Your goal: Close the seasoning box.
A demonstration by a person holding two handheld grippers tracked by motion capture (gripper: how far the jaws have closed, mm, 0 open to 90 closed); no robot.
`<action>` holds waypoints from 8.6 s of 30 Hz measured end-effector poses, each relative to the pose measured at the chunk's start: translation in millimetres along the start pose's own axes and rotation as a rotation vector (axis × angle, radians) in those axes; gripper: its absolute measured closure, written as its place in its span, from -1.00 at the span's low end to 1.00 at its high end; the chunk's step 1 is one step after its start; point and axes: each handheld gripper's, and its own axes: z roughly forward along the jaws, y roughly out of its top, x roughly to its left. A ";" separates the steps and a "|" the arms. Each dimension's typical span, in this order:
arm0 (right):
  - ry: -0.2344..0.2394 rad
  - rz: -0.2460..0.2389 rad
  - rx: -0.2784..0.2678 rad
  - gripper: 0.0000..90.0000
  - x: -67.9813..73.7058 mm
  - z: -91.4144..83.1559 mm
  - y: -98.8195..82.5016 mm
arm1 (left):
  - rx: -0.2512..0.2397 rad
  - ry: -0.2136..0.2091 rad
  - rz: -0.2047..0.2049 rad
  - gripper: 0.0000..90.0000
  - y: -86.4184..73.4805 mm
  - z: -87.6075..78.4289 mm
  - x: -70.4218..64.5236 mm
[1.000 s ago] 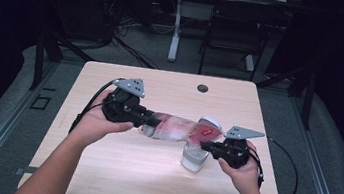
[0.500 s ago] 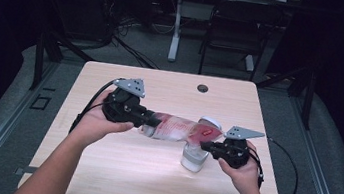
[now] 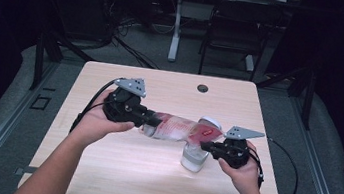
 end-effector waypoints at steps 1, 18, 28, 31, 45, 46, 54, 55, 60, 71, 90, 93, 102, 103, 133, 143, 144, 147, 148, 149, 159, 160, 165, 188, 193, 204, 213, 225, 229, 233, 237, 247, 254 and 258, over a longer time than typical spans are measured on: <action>0.000 0.000 0.000 0.88 0.0 0.0 0.0 | -0.001 0.000 0.000 0.74 0.0 0.0 -0.1; -0.001 0.000 0.002 0.87 0.1 0.0 0.0 | -0.003 0.000 -0.001 0.73 0.1 0.1 0.1; -0.002 0.002 -0.001 0.87 0.6 0.5 -0.2 | 0.000 -0.003 -0.001 0.73 0.3 -0.2 1.1; -0.001 0.003 -0.002 0.87 0.6 0.7 -0.3 | -0.003 -0.003 -0.003 0.73 0.4 0.0 0.9; 0.000 0.002 0.000 0.87 0.6 0.7 -0.4 | -0.004 -0.003 -0.002 0.73 0.5 0.1 0.7; 0.000 0.003 0.001 0.87 0.6 0.7 -0.4 | -0.003 -0.004 -0.002 0.73 0.5 0.1 0.7; 0.000 0.003 0.001 0.87 0.6 0.8 -0.5 | 0.000 -0.004 -0.001 0.73 0.9 -0.1 0.7; 0.000 0.001 0.001 0.87 0.6 0.8 -0.4 | 0.000 -0.003 -0.001 0.73 1.1 -0.1 0.6; -0.001 0.002 0.001 0.87 0.6 0.8 -0.5 | 0.001 -0.004 0.002 0.73 1.6 0.1 0.6; -0.001 0.003 0.002 0.87 0.0 0.8 -1.0 | -0.005 -0.002 -0.001 0.73 2.4 0.6 0.1; 0.004 0.004 0.004 0.87 -0.4 1.0 -1.4 | -0.009 -0.006 -0.002 0.73 3.2 0.9 0.9; 0.002 0.003 0.005 0.87 -0.4 0.9 -1.5 | -0.013 -0.004 -0.003 0.73 3.5 1.2 0.8; 0.001 0.005 0.006 0.87 -0.5 0.9 -1.8 | -0.012 -0.007 -0.001 0.73 4.7 1.6 0.5; 0.001 0.005 0.006 0.87 -0.5 0.9 -1.8 | -0.012 -0.007 0.000 0.73 4.7 1.6 0.5; -0.003 0.002 0.010 0.87 -0.2 0.9 -2.0 | -0.017 -0.009 0.000 0.73 6.2 2.3 0.2; -0.004 0.002 0.010 0.86 -0.2 0.9 -2.0 | -0.019 -0.010 0.001 0.73 6.4 2.4 0.5; -0.003 0.002 0.011 0.86 -0.3 0.9 -2.0 | -0.019 -0.011 0.001 0.74 6.4 2.4 0.5; -0.004 0.002 0.011 0.87 -0.2 0.9 -2.0 | -0.017 -0.011 0.002 0.74 6.7 2.3 0.4; -0.004 0.002 0.011 0.86 -0.1 0.9 -2.0 | -0.017 -0.011 0.002 0.73 6.7 2.3 0.2; -0.004 0.002 0.011 0.86 -0.1 0.9 -2.1 | -0.018 -0.011 0.003 0.74 6.8 2.5 0.1; -0.004 0.002 0.012 0.86 -0.2 0.9 -2.2 | -0.019 -0.012 0.003 0.74 7.1 2.7 0.1; -0.004 0.002 0.012 0.86 -0.2 0.9 -2.2 | -0.020 -0.011 0.003 0.74 7.1 2.7 0.1; -0.003 0.002 0.011 0.86 -0.3 0.9 -2.3 | -0.019 -0.012 0.003 0.74 7.3 2.8 0.0; 0.002 0.007 0.017 0.86 -0.2 1.2 -3.4 | -0.016 -0.016 0.011 0.74 11.5 3.2 -1.2; 0.004 0.003 0.022 0.86 -0.6 0.9 -3.6 | -0.018 -0.015 0.012 0.74 13.1 3.5 -2.0; 0.011 0.004 0.023 0.85 -0.5 1.3 -4.2 | -0.019 -0.015 0.017 0.74 14.9 3.1 -2.8; 0.012 0.004 0.023 0.85 -0.5 0.7 -4.8 | -0.024 -0.015 0.019 0.74 16.3 4.2 -3.1; 0.013 0.001 0.029 0.85 0.3 0.5 -4.7 | -0.028 -0.015 0.019 0.74 17.8 4.1 -3.6; 0.012 0.001 0.027 0.85 0.5 -0.1 -5.0 | -0.026 -0.017 0.026 0.74 19.1 4.1 -3.6; 0.011 0.001 0.032 0.85 0.7 -0.5 -5.4 | -0.030 -0.018 0.027 0.74 20.0 5.0 -4.5; 0.010 0.002 0.030 0.85 0.7 -1.0 -5.8 | -0.033 -0.019 0.025 0.74 20.8 5.5 -5.0; 0.015 0.003 0.031 0.85 1.7 -2.8 -6.8 | -0.033 -0.024 0.033 0.74 22.3 5.8 -4.9; 0.017 0.002 0.033 0.86 3.2 -5.9 -8.8 | -0.040 -0.031 0.027 0.74 22.5 7.8 -3.3; 0.009 0.005 0.034 0.86 2.9 -8.6 -10.0 | -0.042 -0.037 0.030 0.74 24.0 9.7 -3.9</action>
